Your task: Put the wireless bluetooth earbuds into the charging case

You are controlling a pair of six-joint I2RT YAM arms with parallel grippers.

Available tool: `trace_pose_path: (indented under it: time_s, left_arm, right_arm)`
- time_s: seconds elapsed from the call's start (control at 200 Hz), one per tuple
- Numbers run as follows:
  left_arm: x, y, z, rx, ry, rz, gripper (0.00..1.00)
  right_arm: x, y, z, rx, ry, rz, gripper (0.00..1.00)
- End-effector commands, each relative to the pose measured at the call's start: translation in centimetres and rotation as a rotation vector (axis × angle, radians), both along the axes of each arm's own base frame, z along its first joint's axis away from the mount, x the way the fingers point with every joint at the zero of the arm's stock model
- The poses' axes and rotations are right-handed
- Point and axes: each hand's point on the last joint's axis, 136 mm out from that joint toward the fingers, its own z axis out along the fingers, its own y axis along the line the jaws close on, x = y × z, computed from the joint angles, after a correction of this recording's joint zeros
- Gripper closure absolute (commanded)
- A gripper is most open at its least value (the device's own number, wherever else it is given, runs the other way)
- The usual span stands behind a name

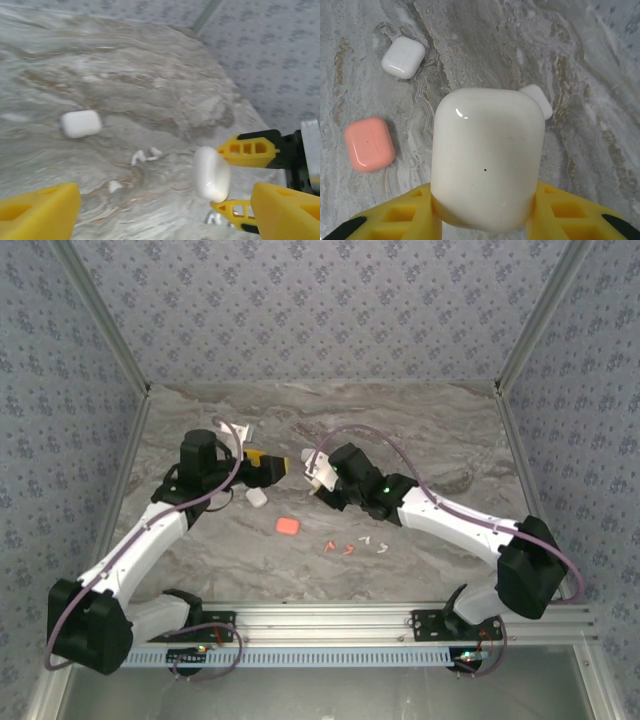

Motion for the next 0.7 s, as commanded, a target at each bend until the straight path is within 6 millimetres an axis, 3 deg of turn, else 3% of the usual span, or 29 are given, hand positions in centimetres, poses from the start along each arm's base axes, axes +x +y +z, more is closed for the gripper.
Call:
trace_pose_path:
  time_s: [0.0,0.495,0.695]
  left_arm:
    - [-1.1,-2.6,2.3,-0.114,0.001,-0.185,0.14]
    - [-2.2,-7.0,0.8,-0.178,0.131,-0.386,0.21]
    - [-2.6,-8.2,0.7,-0.182,0.15,-0.435,0.37]
  right_arm:
    - [0.0,0.1,2.6,0.005,-0.125,0.041,0.59]
    - [-1.0,0.4,4.9,0.053,-0.169,0.079,0.58]
    - [-0.9,0.4,5.1,0.061,-0.17,0.073,0.58]
